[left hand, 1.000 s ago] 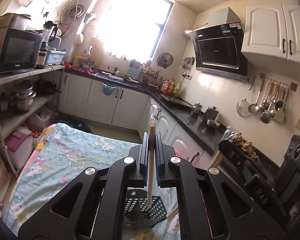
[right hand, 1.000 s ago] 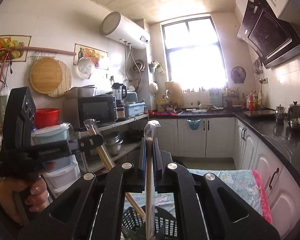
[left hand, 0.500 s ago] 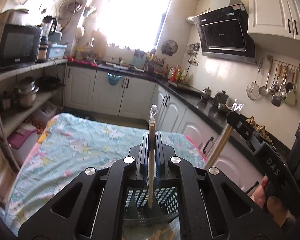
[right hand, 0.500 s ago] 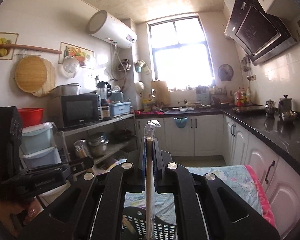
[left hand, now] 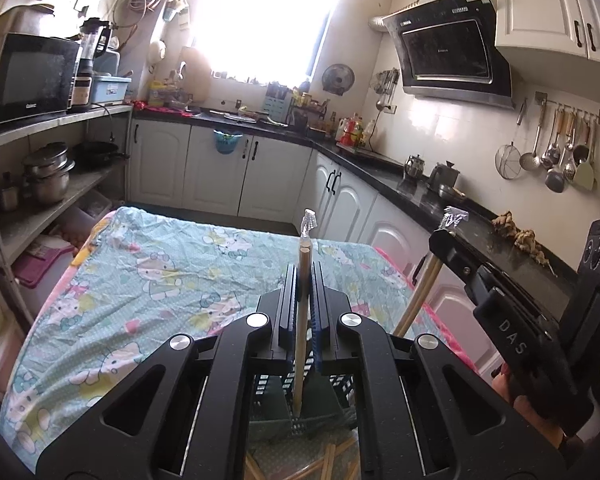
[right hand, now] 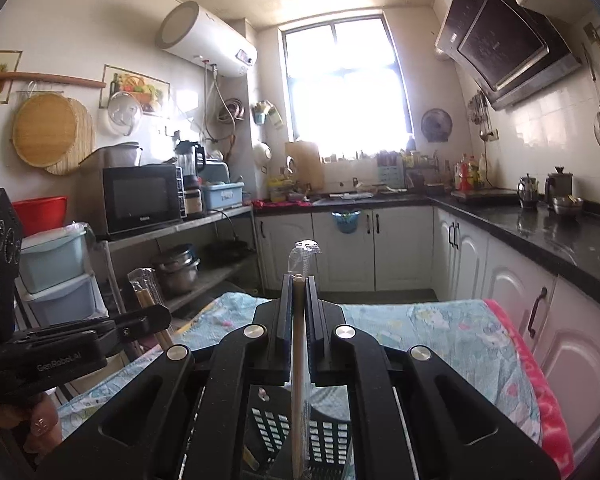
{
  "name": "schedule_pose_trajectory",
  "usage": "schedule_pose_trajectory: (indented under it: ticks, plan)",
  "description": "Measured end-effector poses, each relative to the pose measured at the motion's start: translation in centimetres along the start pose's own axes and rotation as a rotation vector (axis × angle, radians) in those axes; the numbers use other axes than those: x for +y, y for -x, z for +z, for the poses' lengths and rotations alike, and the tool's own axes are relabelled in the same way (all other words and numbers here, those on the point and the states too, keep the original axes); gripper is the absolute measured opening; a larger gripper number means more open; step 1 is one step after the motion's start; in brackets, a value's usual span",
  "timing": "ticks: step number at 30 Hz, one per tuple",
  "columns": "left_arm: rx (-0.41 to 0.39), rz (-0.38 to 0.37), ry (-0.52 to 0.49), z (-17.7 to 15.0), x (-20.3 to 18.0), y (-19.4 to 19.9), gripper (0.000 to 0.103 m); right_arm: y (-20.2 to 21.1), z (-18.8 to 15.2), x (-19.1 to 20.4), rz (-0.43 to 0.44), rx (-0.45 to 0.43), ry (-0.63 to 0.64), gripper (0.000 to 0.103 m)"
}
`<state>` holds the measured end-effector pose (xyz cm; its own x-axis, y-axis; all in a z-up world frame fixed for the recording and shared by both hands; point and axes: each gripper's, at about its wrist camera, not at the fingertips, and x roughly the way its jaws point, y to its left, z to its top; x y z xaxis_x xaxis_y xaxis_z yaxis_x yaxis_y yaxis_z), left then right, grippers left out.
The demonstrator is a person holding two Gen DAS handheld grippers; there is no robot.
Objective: Organize utensils
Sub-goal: 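Open both grippers to drop the chopsticks into the green basket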
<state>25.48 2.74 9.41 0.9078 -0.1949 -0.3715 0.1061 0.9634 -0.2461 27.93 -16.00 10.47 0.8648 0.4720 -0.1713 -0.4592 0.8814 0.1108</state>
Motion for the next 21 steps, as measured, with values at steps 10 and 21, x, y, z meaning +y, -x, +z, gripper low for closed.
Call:
schedule_pose_trajectory:
  ticks: [10,21]
  plan:
    - [0.03,-0.008,-0.011,-1.2,-0.5,-0.3,0.003,0.8,-1.4,-1.2,-0.047,0.053,-0.05,0.035]
    - [0.009,0.002,0.022,-1.3,0.0,1.8,0.04,3.3,-1.4,-1.9,-0.104,0.132,-0.054,0.057]
